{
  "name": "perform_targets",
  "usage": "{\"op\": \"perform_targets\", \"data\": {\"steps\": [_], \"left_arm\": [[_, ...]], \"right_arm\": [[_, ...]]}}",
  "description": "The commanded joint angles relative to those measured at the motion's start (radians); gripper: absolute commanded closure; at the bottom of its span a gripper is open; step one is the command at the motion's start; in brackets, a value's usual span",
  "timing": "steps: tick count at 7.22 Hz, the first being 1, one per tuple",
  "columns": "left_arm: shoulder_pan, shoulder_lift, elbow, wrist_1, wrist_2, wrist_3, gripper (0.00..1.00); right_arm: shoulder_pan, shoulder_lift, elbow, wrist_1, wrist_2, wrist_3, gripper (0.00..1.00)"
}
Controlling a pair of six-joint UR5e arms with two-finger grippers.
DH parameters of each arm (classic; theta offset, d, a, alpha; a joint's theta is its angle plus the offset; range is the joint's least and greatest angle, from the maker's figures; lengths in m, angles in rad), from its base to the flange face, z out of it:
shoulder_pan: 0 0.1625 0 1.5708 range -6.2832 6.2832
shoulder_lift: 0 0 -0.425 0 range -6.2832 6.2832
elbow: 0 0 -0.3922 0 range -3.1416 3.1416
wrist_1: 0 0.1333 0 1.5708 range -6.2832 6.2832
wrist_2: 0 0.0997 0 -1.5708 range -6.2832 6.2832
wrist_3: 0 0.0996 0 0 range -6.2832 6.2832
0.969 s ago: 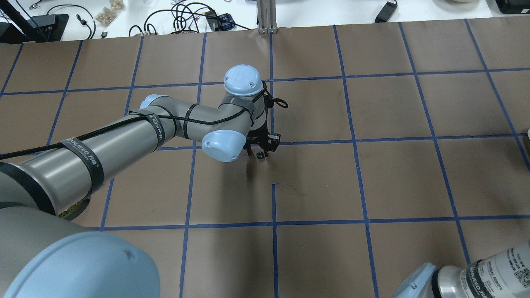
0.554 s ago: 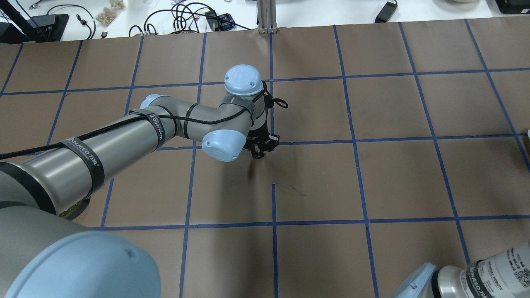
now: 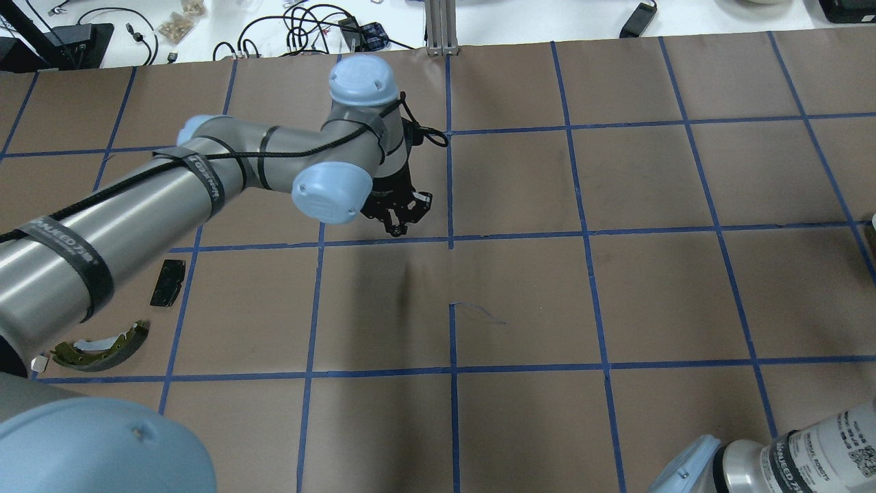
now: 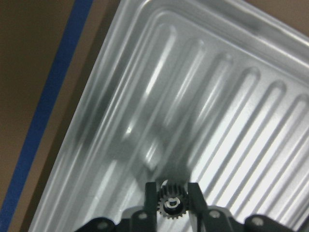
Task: Place bearing gear from tray to pile
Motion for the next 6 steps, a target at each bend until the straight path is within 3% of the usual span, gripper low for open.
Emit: {"op": "perform_targets", "data": {"steps": [1, 3, 6], "left_arm": [[0.179, 0.058, 0.078, -0.179, 0.072, 0.101, 1.0], [0.325, 0.087, 0.057, -0.18, 0.152, 0.206, 1.0], [0.546, 0.112, -0.009, -0.145, 0.152, 0.451, 1.0]], "right_arm": [[0.052, -0.087, 0.016, 0.031, -0.004, 0.063, 0.77], [0.222, -0.177, 0.075, 0.054, -0.002, 0.253, 0.76], [0.597, -0.192, 0.103, 0.101, 0.012, 0.717, 0.75]]}}
